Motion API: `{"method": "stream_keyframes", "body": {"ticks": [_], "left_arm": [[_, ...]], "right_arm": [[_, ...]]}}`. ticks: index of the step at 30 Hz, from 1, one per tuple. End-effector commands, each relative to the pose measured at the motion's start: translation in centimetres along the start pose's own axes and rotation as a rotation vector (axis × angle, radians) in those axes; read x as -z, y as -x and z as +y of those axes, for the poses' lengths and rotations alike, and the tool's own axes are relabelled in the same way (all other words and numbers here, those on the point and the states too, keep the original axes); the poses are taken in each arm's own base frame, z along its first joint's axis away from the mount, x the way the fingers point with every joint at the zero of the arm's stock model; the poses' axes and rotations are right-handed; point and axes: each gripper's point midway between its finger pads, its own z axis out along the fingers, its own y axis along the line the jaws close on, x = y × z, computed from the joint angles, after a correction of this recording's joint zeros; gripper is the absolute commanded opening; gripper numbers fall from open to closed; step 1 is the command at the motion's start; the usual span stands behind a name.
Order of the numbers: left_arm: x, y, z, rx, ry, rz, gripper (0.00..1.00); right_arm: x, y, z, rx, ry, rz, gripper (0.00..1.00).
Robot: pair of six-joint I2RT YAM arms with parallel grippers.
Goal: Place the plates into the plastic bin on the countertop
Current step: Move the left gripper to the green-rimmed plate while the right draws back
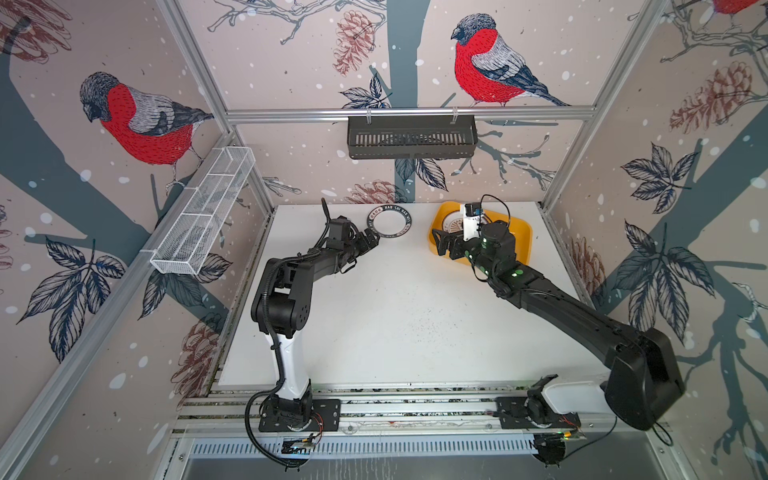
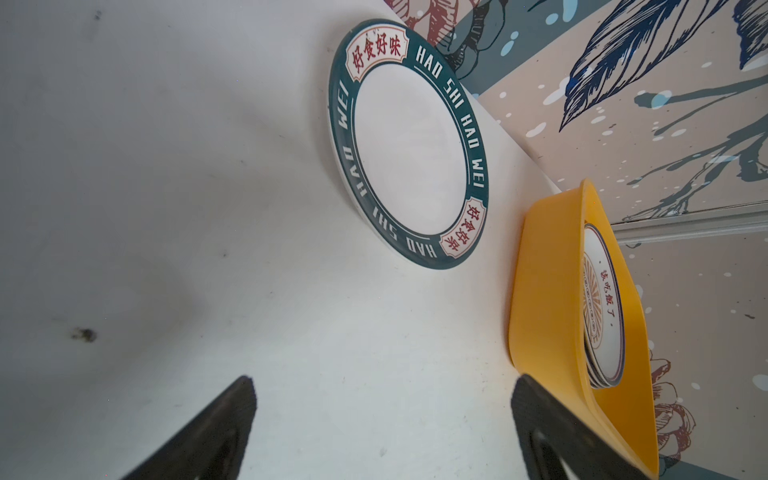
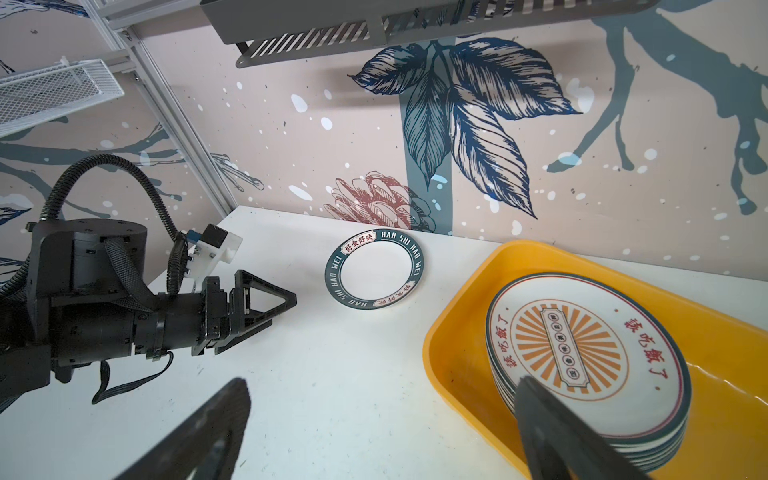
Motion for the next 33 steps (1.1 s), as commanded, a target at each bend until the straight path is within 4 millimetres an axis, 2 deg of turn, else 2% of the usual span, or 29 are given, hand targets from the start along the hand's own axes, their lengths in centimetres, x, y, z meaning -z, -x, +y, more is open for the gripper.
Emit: {"method": "stream_keyframes", "body": {"ticks": [1,17,33], "left_arm": [[-0.4,0.5,0.3,0.009,0.011,-0.007,0.96],[-2.2,1.9,1.5,-0.018,0.066,0.001,0.95],[-5.9,3.4,2.7,-0.005,0.083,0.027,0.93]], "right_arm": [[-0.2,1.2,-0.1,0.017,-0.015,-0.044,1.0],[-0.8,1.2,-1.8,-0.011,-0.056,-0.045,1.0],[-1.2,0.9,-4.0,-0.054,-0.085,-0.037,1.0]]}}
